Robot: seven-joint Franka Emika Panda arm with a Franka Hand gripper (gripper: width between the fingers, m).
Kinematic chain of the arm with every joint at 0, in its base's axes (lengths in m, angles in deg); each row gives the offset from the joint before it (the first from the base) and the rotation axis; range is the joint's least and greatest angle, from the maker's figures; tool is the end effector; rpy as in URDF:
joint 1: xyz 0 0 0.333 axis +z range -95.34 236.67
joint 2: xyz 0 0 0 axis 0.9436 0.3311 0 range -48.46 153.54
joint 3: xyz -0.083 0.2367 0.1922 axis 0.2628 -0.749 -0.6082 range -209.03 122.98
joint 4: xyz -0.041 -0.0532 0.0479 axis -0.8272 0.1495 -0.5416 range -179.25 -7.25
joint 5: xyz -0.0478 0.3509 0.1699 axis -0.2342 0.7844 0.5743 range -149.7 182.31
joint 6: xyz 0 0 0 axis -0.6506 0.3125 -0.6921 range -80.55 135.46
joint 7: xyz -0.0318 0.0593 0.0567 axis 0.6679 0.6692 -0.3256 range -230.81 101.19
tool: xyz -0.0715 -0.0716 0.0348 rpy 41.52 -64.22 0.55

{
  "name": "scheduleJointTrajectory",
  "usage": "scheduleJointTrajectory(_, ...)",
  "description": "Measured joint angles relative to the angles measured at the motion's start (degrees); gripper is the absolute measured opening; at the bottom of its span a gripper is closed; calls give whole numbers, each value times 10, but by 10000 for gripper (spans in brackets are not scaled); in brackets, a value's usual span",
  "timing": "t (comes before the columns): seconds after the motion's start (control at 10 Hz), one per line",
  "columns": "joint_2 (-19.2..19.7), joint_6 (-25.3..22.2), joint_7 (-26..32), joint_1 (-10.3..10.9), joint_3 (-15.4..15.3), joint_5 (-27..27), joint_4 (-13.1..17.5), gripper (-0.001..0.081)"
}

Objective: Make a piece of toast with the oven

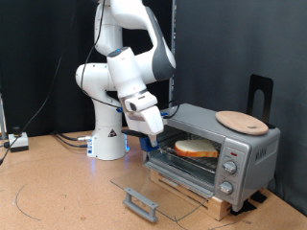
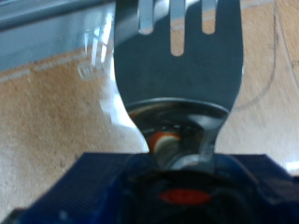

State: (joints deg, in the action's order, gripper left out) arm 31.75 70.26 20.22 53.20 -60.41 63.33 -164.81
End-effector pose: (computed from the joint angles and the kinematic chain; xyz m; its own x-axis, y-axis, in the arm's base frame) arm 0.3692 -0.0259 0.3123 0.6519 0.6555 0.3812 0.7075 -0.7067 0.0052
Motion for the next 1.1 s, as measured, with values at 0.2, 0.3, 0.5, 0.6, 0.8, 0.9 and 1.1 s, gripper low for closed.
scheduleJointTrajectory(0.2,0,-30,-12,-34,29,-8,11,429)
scheduleJointTrajectory(0.3,-1,-51,-13,-51,44,-17,17,429)
scheduleJointTrajectory(0.5,-4,-104,-6,-73,76,-25,29,429)
scheduleJointTrajectory(0.6,-3,-98,-6,-72,73,-25,28,429)
scheduleJointTrajectory(0.8,-16,-148,19,-62,84,17,31,429)
scheduleJointTrajectory(0.9,-34,-189,31,-58,93,37,33,429)
scheduleJointTrajectory(1.1,-77,-245,33,-55,102,58,35,429)
